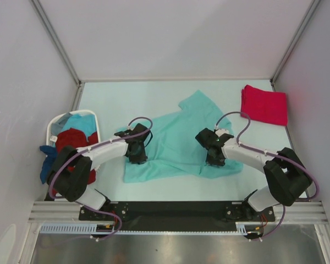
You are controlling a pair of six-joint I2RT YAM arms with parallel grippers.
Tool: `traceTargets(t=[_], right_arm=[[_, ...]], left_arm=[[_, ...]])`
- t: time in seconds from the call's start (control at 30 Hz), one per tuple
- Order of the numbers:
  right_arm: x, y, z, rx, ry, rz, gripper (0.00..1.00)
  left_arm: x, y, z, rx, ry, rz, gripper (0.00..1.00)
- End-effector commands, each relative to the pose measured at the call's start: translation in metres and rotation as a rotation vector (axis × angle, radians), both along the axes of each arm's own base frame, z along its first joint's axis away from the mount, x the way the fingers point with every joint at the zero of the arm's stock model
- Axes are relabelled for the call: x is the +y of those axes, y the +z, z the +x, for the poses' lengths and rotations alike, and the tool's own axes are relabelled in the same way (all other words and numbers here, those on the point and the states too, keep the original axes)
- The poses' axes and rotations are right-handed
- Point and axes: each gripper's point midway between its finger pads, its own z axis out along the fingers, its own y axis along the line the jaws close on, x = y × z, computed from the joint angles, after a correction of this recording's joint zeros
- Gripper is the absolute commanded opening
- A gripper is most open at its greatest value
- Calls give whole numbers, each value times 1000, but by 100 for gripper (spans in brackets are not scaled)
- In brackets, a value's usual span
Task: Fold and stack the t-shirts
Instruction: Fold the flattened tshirt in 1/3 of the way
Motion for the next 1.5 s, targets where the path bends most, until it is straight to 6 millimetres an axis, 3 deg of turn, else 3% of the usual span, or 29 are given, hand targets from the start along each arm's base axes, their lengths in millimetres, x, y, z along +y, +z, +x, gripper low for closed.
traceTargets(t=[0.0,0.03,0.17,0.27,0.4,0.47,0.63,0.8,1.03,1.2,1.47], right_arm=[[17,47,55,-187,49,17,56],[20,67,74,-229,54,29,59],[23,117,105,-329,61,43,62],[24,133,107,-337,66,46,59],[22,127,81,-292,72,13,57],[17,128,58,-282,61,6,57],[2,127,14,-263,10,41,55],[1,112,-13,-215,-3,45,54],[26,77,-57,-138,60,40,52],[44,57,-58,-133,79,38,52],[63,35,-47,-126,115,11,51]], left_arm=[[-6,50,42,-145,-29,44,45],[-9,60,50,-176,-31,42,51],[-21,118,84,-318,-33,9,81],[-26,133,88,-340,-40,-12,82],[-27,126,68,-291,-51,-51,80],[-27,116,53,-268,-49,-62,79],[-28,115,23,-281,-75,-74,79],[-29,100,1,-248,-119,-58,79],[-30,84,-17,-208,-141,-37,78],[-26,67,-24,-178,-149,-5,78],[-23,62,-28,-173,-145,-3,78]])
